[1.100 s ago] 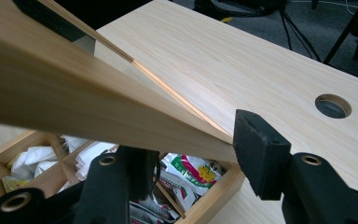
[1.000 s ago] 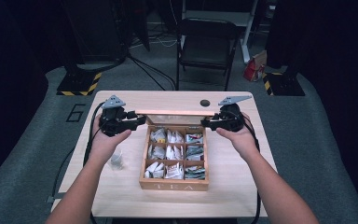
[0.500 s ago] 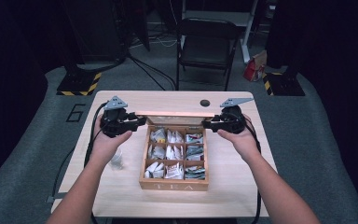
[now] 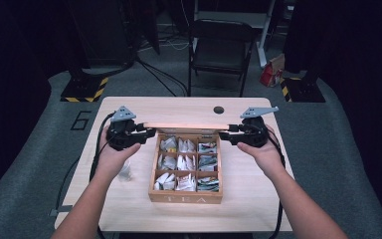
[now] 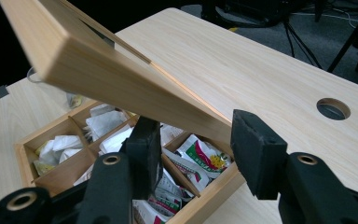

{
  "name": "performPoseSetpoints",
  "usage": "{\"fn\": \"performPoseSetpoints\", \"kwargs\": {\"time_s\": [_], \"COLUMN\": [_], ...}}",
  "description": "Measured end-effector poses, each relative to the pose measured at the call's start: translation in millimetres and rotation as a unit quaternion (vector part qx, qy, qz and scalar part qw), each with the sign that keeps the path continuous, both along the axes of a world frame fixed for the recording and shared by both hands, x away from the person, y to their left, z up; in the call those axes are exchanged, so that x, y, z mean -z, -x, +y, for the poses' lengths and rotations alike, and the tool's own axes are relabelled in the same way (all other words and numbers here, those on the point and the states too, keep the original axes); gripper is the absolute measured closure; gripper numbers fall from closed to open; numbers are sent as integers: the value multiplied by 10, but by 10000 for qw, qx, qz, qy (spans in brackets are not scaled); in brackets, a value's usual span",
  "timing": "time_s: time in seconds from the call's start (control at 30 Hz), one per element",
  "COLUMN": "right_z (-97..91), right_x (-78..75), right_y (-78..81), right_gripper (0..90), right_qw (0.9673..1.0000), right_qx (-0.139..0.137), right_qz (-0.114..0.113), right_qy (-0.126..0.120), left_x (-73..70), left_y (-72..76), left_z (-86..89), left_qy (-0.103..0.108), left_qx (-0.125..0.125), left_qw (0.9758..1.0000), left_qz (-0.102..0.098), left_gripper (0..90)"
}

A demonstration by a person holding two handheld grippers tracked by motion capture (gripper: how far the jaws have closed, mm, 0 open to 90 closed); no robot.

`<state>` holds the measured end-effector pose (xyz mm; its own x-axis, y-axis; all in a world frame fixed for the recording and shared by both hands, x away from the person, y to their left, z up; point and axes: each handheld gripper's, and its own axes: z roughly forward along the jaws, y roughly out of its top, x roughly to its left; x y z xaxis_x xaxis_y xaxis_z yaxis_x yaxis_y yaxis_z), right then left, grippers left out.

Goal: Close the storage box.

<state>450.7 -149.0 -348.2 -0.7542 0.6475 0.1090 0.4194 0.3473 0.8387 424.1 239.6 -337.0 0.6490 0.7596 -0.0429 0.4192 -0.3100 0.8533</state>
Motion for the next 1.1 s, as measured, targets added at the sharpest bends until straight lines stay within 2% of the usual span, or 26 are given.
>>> {"fn": "performPoseSetpoints", "kwargs": {"time_s": [0.23,0.6,0.8,1.0,1.1], "right_z": [-6,37,50,54,53], "right_x": [-52,-81,-65,-33,-24], "right_y": [117,304,366,409,417], "right_gripper": [538,507,505,504,504], "right_qw": [9999,9996,9997,9996,9996], "right_qx": [-94,-255,-206,-190,-182], "right_qz": [-78,-152,-142,-170,-183], "right_qy": [84,30,74,76,59], "left_x": [39,131,160,202,202], "left_y": [65,172,212,268,299], "left_z": [4,27,25,54,47], "left_qy": [-32,-19,-63,99,72], "left_qx": [26,90,106,134,145], "left_qw": [10000,10000,9999,9999,9999], "left_qz": [17,38,15,-42,-59], "left_gripper": [598,597,597,594,558]}}
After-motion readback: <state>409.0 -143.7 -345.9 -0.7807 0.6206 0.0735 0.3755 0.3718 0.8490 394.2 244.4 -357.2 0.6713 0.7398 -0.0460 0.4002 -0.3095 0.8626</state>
